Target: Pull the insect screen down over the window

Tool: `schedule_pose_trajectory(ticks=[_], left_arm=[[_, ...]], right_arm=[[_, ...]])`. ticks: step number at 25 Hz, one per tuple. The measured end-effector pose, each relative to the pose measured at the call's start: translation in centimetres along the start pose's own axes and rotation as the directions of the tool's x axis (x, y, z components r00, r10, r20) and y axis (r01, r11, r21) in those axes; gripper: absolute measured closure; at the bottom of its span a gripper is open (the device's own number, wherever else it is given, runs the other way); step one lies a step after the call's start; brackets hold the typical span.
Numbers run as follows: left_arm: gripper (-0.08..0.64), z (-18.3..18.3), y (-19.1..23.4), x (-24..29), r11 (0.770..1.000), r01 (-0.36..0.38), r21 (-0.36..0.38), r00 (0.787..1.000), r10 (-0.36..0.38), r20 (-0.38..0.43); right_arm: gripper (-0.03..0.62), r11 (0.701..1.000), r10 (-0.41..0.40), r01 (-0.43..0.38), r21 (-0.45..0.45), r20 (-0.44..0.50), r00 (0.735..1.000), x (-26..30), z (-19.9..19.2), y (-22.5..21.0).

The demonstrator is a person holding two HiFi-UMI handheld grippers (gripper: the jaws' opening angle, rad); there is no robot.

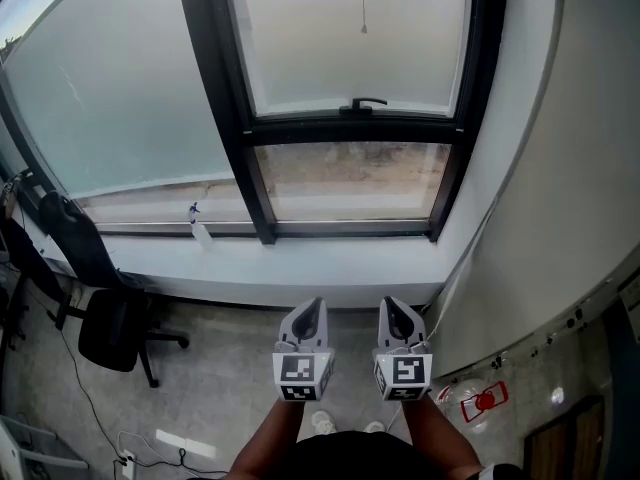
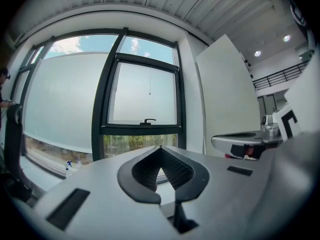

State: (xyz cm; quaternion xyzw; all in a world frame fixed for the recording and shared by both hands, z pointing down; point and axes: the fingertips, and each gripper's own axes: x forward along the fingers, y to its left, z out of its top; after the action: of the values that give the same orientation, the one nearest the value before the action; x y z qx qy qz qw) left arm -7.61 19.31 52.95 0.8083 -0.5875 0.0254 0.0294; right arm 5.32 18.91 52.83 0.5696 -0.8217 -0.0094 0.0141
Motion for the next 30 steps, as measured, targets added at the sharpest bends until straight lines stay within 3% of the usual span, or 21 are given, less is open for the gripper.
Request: schedule_pose_trajectory(ticks=[4, 15, 19, 30], left_arm=[[0.568, 0.0, 1.2, -0.1, 1.000, -0.031, -0.002, 1.000, 0.031, -0.005], [0.566, -1.4, 3.9, -0.7, 1.000, -0.014, 0.001, 0.999, 0.014, -0.031], [0.567, -0.9, 5.4, -0.8, 1.000, -0.017, 0.003, 1.000, 0.017, -0.008], [0.566, -1.1, 5.6, 0.6, 0.999, 0.034, -0.012, 0.999, -0.034, -0.008]], right_arm=[[0.588, 1.000, -0.003, 0.003, -0.004, -0.007, 1.000, 0.5, -0.1, 0.4], [0.588, 1.000, 0.002, -0.002, -0.007, -0.009, 1.000, 2.1, -0.2, 3.3], [0.588, 1.000, -0.014, 0.014, -0.014, -0.015, 1.000, 2.6, -0.2, 4.4], [0.588, 0.998, -0.045, 0.044, -0.035, -0.016, 0.999, 3.7, -0.7, 4.2]])
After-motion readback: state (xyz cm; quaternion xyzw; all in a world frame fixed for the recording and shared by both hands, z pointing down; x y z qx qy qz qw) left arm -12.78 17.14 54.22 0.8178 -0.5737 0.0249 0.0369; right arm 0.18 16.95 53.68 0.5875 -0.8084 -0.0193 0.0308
